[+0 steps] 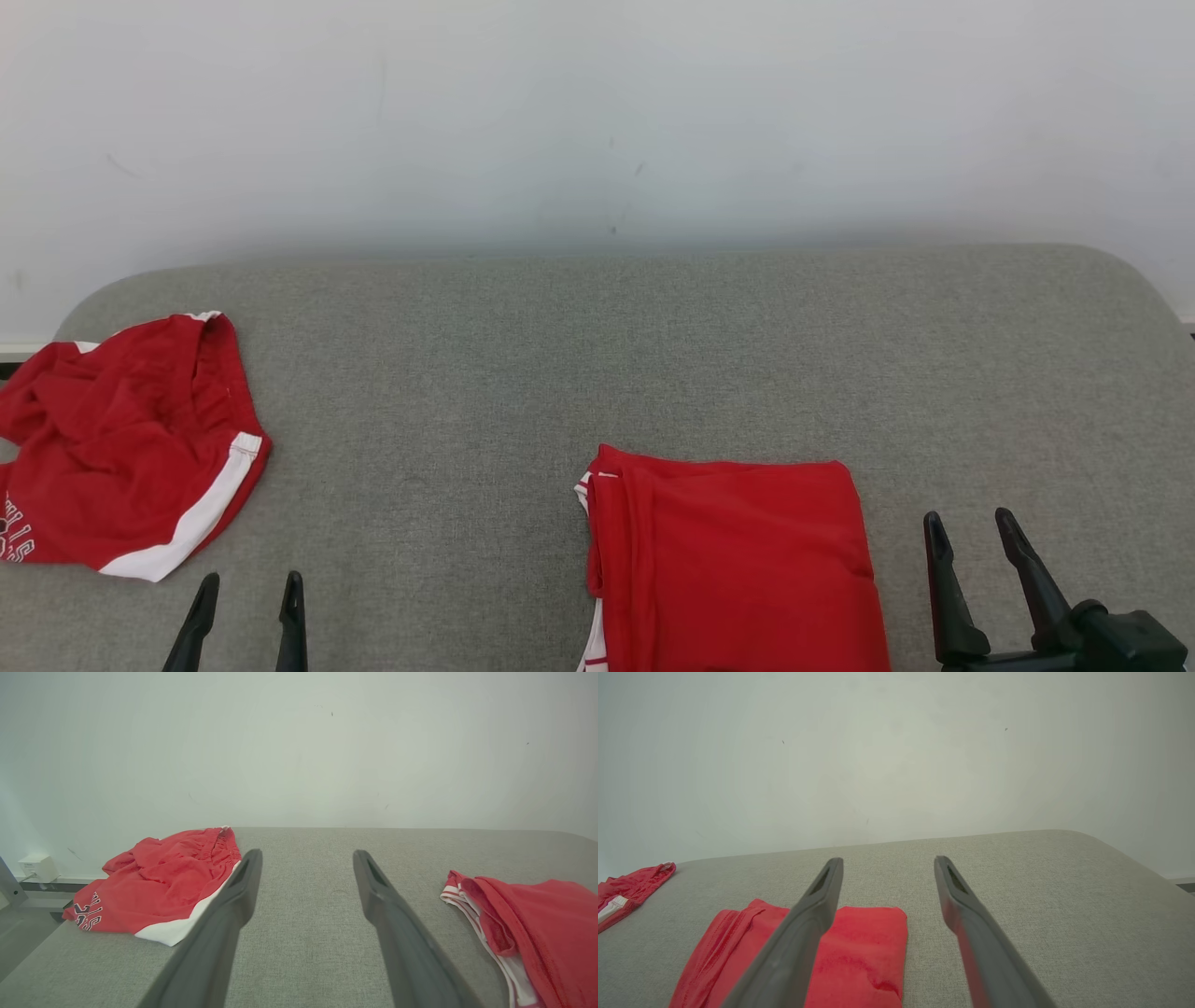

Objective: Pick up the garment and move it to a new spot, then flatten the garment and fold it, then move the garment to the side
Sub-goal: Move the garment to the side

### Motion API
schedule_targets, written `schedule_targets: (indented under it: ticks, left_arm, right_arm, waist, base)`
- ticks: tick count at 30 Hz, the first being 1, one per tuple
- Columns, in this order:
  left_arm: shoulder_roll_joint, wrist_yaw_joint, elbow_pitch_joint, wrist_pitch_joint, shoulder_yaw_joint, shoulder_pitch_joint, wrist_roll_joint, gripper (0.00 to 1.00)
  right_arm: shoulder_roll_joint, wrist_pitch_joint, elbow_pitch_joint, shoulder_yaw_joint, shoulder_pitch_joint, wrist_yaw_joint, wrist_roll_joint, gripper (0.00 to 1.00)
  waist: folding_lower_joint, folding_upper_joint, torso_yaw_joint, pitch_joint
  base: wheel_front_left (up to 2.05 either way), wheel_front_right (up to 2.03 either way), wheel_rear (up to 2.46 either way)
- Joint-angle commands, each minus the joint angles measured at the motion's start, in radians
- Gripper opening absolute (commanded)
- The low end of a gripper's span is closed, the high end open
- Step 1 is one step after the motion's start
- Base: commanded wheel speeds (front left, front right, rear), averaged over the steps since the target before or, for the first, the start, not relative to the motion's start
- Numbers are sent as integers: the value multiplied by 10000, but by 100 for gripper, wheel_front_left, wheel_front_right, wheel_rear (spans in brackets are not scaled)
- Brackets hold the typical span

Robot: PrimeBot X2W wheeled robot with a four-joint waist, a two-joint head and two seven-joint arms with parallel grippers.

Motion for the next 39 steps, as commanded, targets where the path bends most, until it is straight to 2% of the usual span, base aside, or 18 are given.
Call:
schedule_targets:
  ticks: [1,18,22,30,39]
  left_arm:
    - [23,39,-23,-6,-7,157,-33,100]
    - [41,83,47,-5,26,181,-64,100]
    - [24,96,99,-5,8,78,-79,100]
    - [-38,82,250,-5,-218,-277,-59,100]
    - [-106,97,359,-5,-375,-479,-113,100]
  right_arm:
    - [22,18,12,-23,74,-26,-59,100]
    - [90,158,177,36,-48,-26,-25,100]
    - [-208,425,457,314,-607,-26,129,100]
    - [-744,1502,2055,776,-1836,-26,540,100]
    - [-831,1642,4136,1254,-2680,-26,915,100]
  waist:
    - [1,0,10,-7]
    - [1,0,-32,-33]
    - [1,0,-48,63]
    - [1,0,215,284]
    - [1,0,522,520]
  base:
    - [0,0,0]
    - [0,0,0]
    - [0,0,0]
    - [0,0,0]
    - [0,0,0]
